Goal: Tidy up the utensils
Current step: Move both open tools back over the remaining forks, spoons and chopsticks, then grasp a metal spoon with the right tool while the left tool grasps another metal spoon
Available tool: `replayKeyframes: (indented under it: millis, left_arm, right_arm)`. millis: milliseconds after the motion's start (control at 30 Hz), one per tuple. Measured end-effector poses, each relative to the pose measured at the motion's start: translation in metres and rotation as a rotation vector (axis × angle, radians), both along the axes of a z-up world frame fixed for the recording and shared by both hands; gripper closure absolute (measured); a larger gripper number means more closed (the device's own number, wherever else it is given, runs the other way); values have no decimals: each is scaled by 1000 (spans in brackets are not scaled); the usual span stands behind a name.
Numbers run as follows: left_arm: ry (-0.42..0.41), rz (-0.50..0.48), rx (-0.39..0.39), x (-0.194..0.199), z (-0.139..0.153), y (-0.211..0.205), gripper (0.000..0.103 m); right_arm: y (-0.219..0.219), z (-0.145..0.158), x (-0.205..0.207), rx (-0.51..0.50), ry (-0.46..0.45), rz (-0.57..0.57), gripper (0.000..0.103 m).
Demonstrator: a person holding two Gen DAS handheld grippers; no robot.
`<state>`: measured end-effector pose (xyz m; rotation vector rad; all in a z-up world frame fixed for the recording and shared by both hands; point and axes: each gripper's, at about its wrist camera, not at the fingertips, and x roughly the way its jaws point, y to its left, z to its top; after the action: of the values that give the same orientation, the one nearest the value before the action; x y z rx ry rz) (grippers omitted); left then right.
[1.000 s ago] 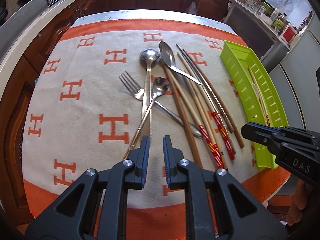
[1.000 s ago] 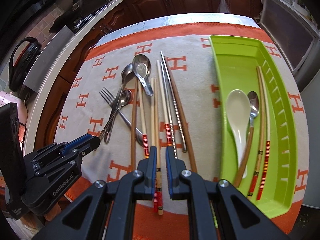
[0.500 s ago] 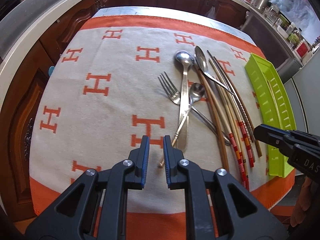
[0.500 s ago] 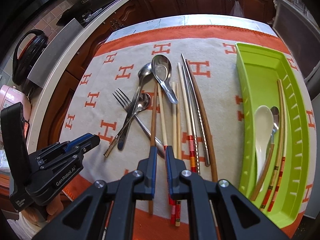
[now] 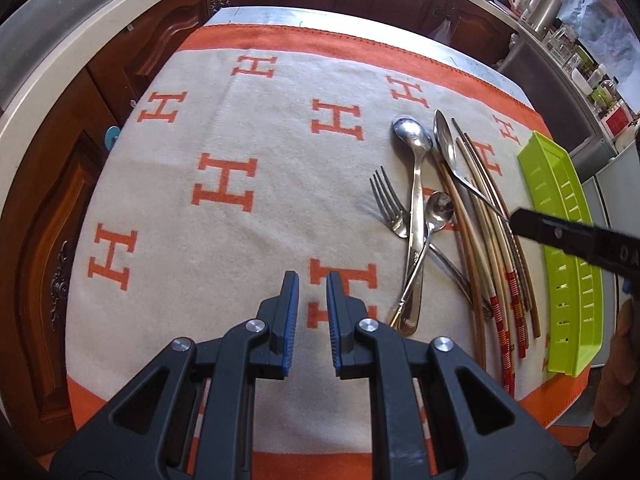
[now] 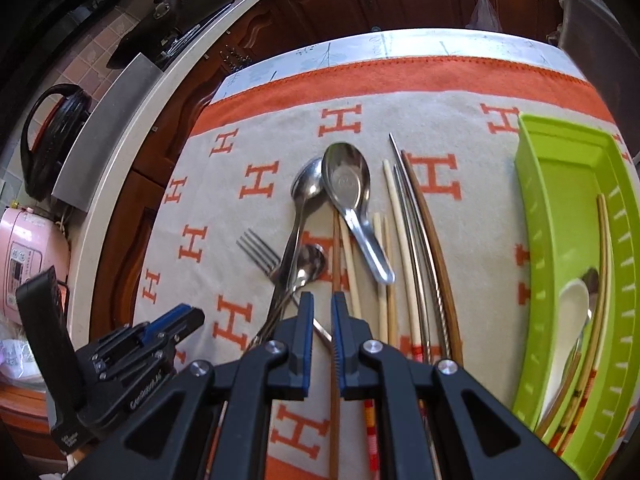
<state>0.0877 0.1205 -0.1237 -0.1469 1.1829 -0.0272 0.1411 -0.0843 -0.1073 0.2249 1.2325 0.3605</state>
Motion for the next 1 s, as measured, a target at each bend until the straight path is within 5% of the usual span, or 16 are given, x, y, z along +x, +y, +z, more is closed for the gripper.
replayKeyframes:
  millis: [433, 1000]
  left_arm:
    - [-14, -115, -100, 70, 19, -29, 92]
    - [50, -181, -41, 134, -30, -70, 92]
  right_arm:
    - [-4, -36, 86, -25, 108, -58, 94]
    - [-9, -48, 89, 63, 138, -57, 86]
